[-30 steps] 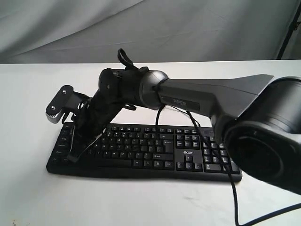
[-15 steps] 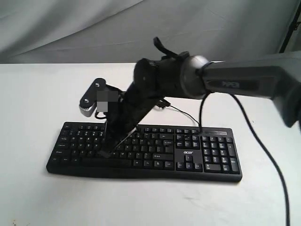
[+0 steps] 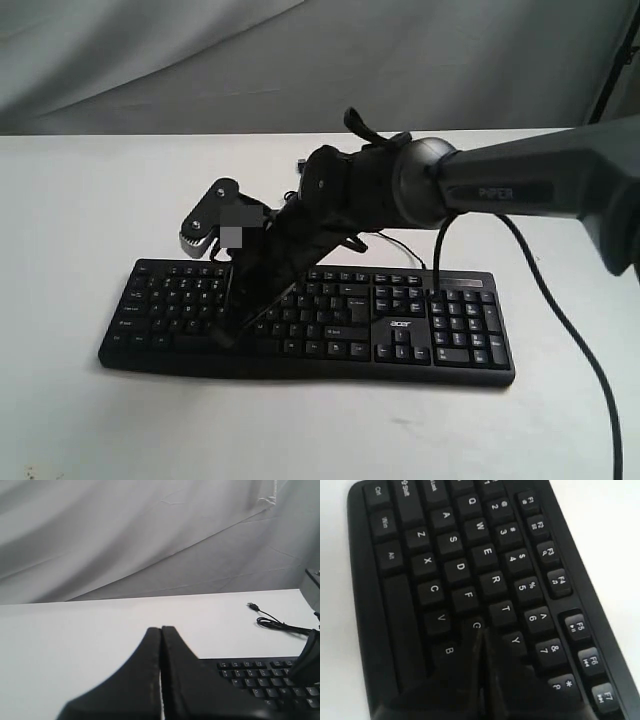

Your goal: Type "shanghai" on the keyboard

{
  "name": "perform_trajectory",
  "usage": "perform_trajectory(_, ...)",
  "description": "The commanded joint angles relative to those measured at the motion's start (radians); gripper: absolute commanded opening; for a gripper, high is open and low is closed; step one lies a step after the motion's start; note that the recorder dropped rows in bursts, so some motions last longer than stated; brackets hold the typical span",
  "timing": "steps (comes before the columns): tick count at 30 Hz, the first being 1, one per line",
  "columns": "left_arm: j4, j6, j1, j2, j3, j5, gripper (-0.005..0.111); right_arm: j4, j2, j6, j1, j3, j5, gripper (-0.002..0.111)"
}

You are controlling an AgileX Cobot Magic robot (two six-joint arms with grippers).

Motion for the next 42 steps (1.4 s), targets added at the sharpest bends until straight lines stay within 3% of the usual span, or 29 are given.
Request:
perform_trajectory(1, 0.0, -0.003, -0.006, -0.002, 0.002, -0.006, 0.0, 0.017, 0.017, -0.011, -0.003, -0.006, 0.001, 0.0)
perform_trajectory(24, 0.0, -0.003, -0.006, -0.002, 0.002, -0.006, 0.0, 0.01, -0.008, -0.023, 0.002, -0.024, -0.012, 0.0)
perform_trajectory(30, 0.0, -0.003, -0.006, -0.002, 0.002, -0.006, 0.0, -0.024, 0.035, 0.002, 0.055, -0.192, 0.03, 0.0)
perform_trajectory(35, 0.0, -0.003, -0.006, -0.002, 0.002, -0.006, 0.0, -0.077, 0.228, 0.09, 0.109, -0.489, 0.183, 0.0)
perform_trajectory(42, 0.0, -0.003, -0.006, -0.002, 0.002, -0.006, 0.0, -0.159, 0.254, 0.163, 0.109, -0.537, 0.23, 0.0)
